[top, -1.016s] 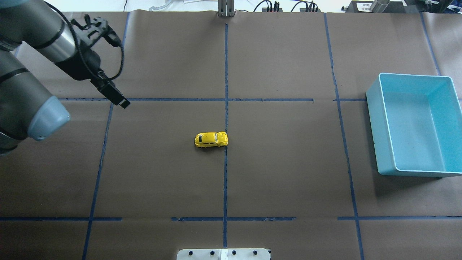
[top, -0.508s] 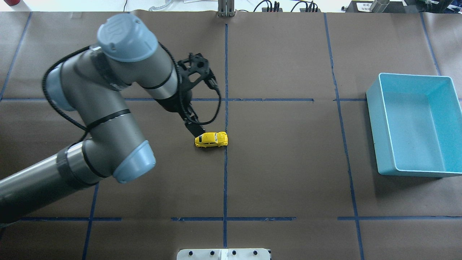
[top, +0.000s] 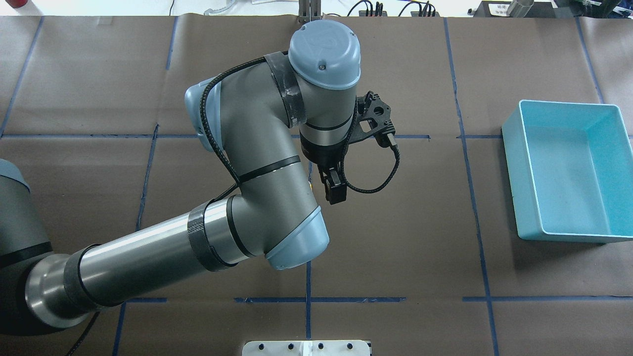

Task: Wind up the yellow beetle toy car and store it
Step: 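Lower the left gripper onto the car and close on it, then press the car down and drag it backward with the left gripper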

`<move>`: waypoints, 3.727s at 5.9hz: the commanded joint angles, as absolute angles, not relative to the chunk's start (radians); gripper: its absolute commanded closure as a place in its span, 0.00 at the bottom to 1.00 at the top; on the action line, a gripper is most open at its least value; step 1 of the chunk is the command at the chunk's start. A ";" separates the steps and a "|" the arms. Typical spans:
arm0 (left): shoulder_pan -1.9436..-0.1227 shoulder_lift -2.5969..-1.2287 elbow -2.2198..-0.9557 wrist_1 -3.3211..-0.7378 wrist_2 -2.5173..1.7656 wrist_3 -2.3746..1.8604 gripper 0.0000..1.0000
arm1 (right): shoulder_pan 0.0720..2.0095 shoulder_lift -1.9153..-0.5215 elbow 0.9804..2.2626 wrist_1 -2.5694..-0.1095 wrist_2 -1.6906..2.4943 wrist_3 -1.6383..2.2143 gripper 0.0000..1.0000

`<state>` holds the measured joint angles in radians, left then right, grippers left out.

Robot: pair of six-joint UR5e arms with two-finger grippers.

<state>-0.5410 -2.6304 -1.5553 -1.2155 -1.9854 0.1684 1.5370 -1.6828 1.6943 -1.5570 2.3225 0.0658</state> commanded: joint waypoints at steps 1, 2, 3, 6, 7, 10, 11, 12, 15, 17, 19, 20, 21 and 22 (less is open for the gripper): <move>-0.520 -2.640 -1.537 -1.099 -1.844 0.415 0.00 | 1.537 -1.683 1.695 -1.557 2.322 0.066 0.00; -0.520 -2.640 -1.499 -1.098 -1.794 0.571 0.00 | 1.537 -1.683 1.694 -1.557 2.322 0.066 0.00; -0.517 -2.640 -1.452 -1.147 -1.790 0.569 0.00 | 1.537 -1.683 1.694 -1.557 2.322 0.066 0.00; -0.474 -2.637 -1.299 -1.345 -1.818 0.422 0.00 | 1.537 -1.683 1.694 -1.557 2.322 0.066 0.00; -0.463 -2.635 -1.277 -1.370 -1.818 0.420 0.00 | 1.537 -1.683 1.695 -1.557 2.322 0.066 0.00; -0.448 -2.622 -1.220 -1.397 -1.774 0.425 0.00 | 1.537 -1.683 1.695 -1.557 2.322 0.064 0.00; -0.446 -2.622 -1.212 -1.400 -1.772 0.425 0.00 | 1.537 -1.684 1.695 -1.557 2.322 0.066 0.00; -0.448 -2.622 -1.212 -1.402 -1.772 0.425 0.00 | 1.537 -1.683 1.697 -1.557 2.322 0.066 0.00; -0.449 -2.622 -1.187 -1.436 -1.755 0.422 0.12 | 1.537 -1.683 1.698 -1.557 2.322 0.066 0.00; -0.453 -2.622 -1.187 -1.442 -1.770 0.420 0.83 | 1.537 -1.684 1.698 -1.557 2.324 0.066 0.00; -0.481 -2.623 -1.199 -1.494 -1.851 0.416 1.00 | 1.537 -1.684 1.698 -1.557 2.324 0.066 0.00; -0.495 -2.626 -1.219 -1.543 -1.871 0.413 1.00 | 1.537 -1.684 1.698 -1.557 2.322 0.066 0.00; -0.500 -2.626 -1.223 -1.642 -1.903 0.385 1.00 | 1.537 -1.684 1.698 -1.557 2.324 0.066 0.00; -0.509 -2.625 -1.223 -1.726 -1.970 0.335 1.00 | 1.537 -1.684 1.698 -1.557 2.322 0.066 0.00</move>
<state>-0.5007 -2.6254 -1.2205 -1.6430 -1.9153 0.3755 1.5371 -1.6843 1.6981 -1.5570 2.3233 0.0659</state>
